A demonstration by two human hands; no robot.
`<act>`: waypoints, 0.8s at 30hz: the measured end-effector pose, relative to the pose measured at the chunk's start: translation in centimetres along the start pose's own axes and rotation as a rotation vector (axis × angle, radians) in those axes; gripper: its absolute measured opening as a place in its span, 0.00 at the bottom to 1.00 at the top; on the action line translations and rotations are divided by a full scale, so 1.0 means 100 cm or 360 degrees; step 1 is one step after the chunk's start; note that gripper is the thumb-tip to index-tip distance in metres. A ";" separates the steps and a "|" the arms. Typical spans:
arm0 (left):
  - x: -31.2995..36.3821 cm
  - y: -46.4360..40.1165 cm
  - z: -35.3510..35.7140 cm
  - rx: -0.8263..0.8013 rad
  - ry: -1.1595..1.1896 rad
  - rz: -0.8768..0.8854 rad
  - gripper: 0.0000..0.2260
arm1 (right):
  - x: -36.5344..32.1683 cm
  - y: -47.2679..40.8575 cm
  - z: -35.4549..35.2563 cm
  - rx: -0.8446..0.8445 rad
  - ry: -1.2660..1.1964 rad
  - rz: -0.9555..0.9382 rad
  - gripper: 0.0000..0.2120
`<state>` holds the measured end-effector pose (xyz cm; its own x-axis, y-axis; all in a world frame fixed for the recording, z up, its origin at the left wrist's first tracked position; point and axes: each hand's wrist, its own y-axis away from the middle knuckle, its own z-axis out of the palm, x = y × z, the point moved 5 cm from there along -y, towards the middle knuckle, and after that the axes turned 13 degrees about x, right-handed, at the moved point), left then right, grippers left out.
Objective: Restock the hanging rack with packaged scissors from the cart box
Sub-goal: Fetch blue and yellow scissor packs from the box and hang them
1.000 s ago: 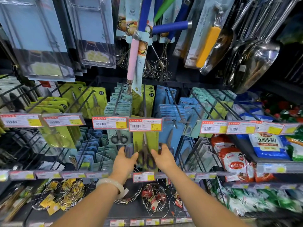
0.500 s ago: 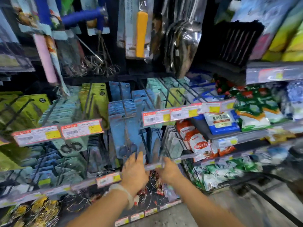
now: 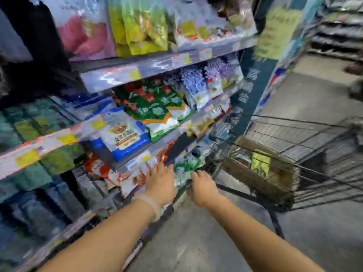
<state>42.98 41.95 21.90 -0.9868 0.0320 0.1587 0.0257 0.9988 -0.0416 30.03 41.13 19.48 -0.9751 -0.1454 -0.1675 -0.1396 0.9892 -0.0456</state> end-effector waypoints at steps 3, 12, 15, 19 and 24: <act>0.066 -0.028 0.012 -0.0085 0.0040 0.0156 0.32 | 0.074 -0.003 -0.013 -0.0017 -0.0026 0.0254 0.27; 0.222 -0.117 0.058 -0.0362 0.0055 0.0547 0.31 | 0.241 -0.024 -0.023 0.0037 -0.0054 0.0764 0.22; 0.265 -0.165 0.072 -0.0369 0.0069 0.0649 0.32 | 0.287 -0.051 -0.028 0.0064 -0.0040 0.0871 0.25; 0.319 -0.239 0.077 -0.0348 0.0056 0.0774 0.31 | 0.351 -0.102 -0.043 0.0075 -0.0093 0.1029 0.26; 0.368 -0.325 0.095 -0.0303 0.0013 0.0840 0.26 | 0.433 -0.158 -0.046 0.0077 -0.0185 0.1276 0.26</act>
<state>4.29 10.30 19.76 -0.8309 0.5290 0.1726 0.5451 0.8362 0.0611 -10.73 19.31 17.43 -0.7508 0.6036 -0.2683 0.6043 0.7916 0.0899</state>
